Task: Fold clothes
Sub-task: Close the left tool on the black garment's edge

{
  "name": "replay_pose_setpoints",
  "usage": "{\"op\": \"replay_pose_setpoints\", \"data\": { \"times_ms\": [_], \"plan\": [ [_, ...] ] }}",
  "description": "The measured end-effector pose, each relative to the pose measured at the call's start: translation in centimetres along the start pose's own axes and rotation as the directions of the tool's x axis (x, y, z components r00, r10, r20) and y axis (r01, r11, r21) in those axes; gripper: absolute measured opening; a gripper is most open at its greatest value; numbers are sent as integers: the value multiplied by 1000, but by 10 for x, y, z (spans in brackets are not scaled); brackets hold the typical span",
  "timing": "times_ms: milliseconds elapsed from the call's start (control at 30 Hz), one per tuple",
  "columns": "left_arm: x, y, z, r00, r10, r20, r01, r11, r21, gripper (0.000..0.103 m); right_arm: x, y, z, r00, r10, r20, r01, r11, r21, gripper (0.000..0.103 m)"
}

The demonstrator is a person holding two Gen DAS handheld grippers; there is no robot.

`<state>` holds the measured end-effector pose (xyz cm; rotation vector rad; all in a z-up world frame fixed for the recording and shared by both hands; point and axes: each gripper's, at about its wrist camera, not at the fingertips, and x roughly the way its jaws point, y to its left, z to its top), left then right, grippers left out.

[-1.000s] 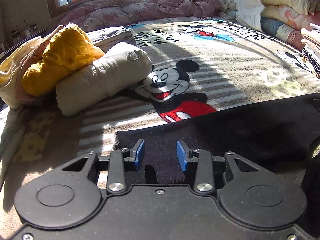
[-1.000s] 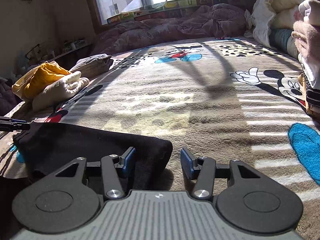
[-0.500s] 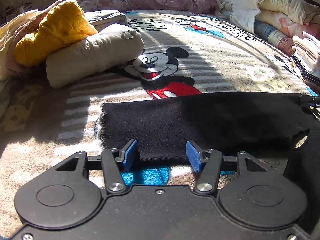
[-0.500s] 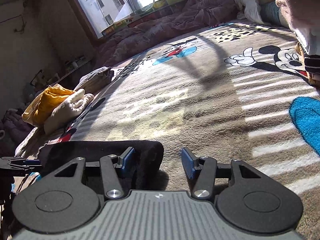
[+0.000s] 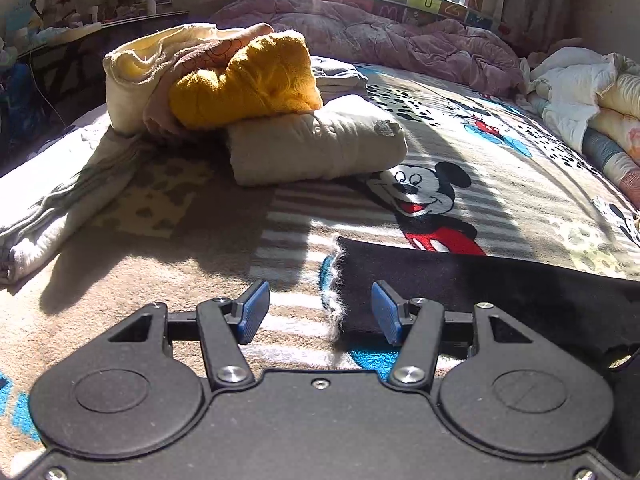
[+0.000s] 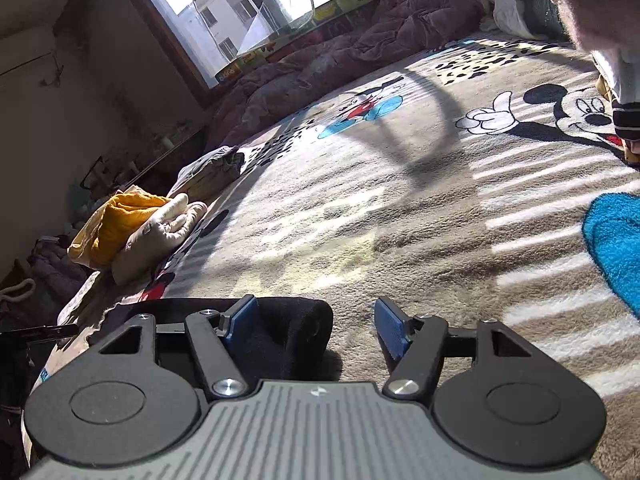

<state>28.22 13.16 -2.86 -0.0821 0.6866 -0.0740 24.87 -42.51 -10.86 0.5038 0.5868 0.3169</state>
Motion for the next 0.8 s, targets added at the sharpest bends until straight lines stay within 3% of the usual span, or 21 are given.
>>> {"op": "replay_pose_setpoints", "data": {
  "times_ms": [167, 367, 633, 700, 800],
  "plan": [
    [26, -9, 23, 997, -29, -77, 40, 987, 153, 56, 7, 7, 1, 999, 23, -42, -26, 998, -61, 69],
    [58, -18, 51, 983, -52, -176, 106, 943, 316, 55, 12, 8, 7, 997, 54, -55, -60, 992, -110, 69],
    [109, 6, 69, 931, -208, -300, 271, 945, 185, 55, 23, 3, 6, 993, 54, -102, -65, 992, -107, 61],
    [121, 6, 67, 918, -200, -342, 276, 942, 191, 55, 24, 3, 5, 992, 60, -111, -73, 991, -112, 45],
    [131, 13, 65, 903, -232, -362, 300, 944, 142, 52, 25, 1, 4, 992, 58, -114, -69, 993, -98, 36]
  ]
}}
